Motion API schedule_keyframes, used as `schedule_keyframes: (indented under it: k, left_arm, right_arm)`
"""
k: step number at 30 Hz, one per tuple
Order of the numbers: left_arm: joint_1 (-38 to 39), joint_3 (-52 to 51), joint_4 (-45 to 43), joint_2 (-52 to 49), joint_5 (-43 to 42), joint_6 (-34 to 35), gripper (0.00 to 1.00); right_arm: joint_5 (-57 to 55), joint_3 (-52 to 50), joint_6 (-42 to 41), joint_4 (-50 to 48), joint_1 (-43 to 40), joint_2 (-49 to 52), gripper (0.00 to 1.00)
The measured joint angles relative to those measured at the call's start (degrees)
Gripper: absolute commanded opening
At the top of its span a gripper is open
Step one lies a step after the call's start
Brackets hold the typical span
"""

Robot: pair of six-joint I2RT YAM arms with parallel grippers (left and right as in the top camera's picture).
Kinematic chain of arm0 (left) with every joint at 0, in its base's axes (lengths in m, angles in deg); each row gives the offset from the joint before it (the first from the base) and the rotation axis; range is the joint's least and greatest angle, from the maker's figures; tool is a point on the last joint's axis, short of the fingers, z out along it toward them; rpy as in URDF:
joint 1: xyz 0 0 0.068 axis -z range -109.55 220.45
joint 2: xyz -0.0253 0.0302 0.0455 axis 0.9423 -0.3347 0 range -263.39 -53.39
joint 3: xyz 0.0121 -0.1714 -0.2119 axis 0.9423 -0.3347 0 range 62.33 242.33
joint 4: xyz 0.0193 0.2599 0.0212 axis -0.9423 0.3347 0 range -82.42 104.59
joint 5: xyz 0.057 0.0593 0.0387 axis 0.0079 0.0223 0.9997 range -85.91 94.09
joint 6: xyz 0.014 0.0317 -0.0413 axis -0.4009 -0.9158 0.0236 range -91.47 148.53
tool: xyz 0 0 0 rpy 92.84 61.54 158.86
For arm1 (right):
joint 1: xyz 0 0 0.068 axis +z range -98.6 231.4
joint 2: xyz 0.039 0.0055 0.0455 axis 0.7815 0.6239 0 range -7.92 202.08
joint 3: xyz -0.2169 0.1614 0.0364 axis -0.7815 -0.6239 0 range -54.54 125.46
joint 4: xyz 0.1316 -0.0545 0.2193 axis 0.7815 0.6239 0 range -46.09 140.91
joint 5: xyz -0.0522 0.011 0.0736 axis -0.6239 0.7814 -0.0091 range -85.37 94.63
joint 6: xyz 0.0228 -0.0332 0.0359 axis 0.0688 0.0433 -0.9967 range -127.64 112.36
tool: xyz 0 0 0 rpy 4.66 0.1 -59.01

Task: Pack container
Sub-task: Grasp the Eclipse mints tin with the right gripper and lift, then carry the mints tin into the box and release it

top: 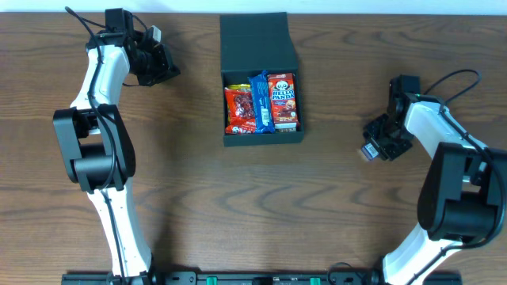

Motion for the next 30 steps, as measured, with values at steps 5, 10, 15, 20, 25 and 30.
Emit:
schedule_keyframes:
  k: [5, 10, 15, 20, 25, 30]
  left_arm:
    - [0.0, 0.0, 0.0, 0.0, 0.0, 0.0, 0.06]
    - [0.0, 0.0, 0.0, 0.0, 0.0, 0.0, 0.06]
    - [0.0, 0.0, 0.0, 0.0, 0.0, 0.0, 0.06]
    - [0.0, 0.0, 0.0, 0.0, 0.0, 0.0, 0.06]
    - [-0.4, 0.0, -0.1, 0.0, 0.0, 0.0, 0.06]
    - [-1.6, 0.0, 0.0, 0.0, 0.0, 0.0, 0.06]
  right_arm:
    - [2.6, 2.6, 2.4, -1.6, 0.1, 0.0, 0.29]
    - [4.7, 13.9, 7.1, -1.7, 2.2, 0.0, 0.2]
    - [6.9, 28.0, 11.5, -2.2, 8.7, 0.0, 0.01]
    - [9.6, 39.6, 16.1, -2.3, 17.2, 0.5, 0.02]
    - [13.9, 49.3, 21.7, 1.3, 24.7, 6.6, 0.01]
    - [16.0, 51.8, 27.1, 7.5, 29.4, 14.5, 0.02]
